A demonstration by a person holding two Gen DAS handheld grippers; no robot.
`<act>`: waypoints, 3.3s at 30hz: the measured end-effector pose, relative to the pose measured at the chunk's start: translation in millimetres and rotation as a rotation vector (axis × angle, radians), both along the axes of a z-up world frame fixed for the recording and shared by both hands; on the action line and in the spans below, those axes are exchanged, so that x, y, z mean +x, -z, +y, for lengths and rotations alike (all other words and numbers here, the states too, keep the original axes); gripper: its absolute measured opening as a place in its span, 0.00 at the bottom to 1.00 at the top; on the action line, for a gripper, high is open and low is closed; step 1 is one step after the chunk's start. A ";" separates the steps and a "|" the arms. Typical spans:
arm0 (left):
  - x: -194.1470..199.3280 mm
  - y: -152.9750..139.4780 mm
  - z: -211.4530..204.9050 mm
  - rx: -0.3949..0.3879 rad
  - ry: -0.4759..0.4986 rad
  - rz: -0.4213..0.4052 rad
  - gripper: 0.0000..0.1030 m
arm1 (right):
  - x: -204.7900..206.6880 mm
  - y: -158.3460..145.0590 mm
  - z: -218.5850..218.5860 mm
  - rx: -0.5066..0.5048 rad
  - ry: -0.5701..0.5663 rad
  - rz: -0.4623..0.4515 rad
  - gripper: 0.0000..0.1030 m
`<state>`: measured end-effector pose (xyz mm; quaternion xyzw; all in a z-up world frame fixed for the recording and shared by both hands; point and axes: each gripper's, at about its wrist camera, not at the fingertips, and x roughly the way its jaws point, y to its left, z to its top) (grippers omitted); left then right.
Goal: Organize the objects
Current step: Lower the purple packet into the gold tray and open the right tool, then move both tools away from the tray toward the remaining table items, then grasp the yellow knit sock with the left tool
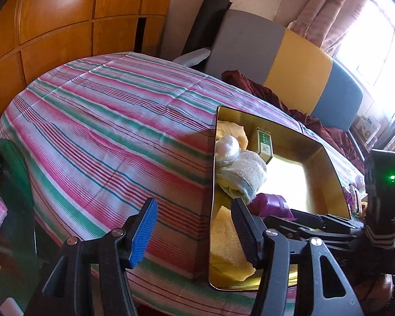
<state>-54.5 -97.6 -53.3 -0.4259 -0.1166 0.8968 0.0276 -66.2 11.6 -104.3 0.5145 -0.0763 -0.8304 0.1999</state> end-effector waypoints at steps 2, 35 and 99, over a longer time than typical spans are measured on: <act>1.4 -1.1 2.6 -0.009 0.007 0.009 0.57 | 4.8 -3.3 6.0 -0.014 0.012 0.010 0.63; 21.8 -31.0 166.5 -0.115 0.512 0.075 0.57 | 98.0 -90.5 279.0 0.141 0.563 0.217 0.81; 43.1 30.6 440.9 -0.206 1.109 0.038 0.33 | 176.7 -26.7 489.7 -0.189 1.271 -0.015 0.86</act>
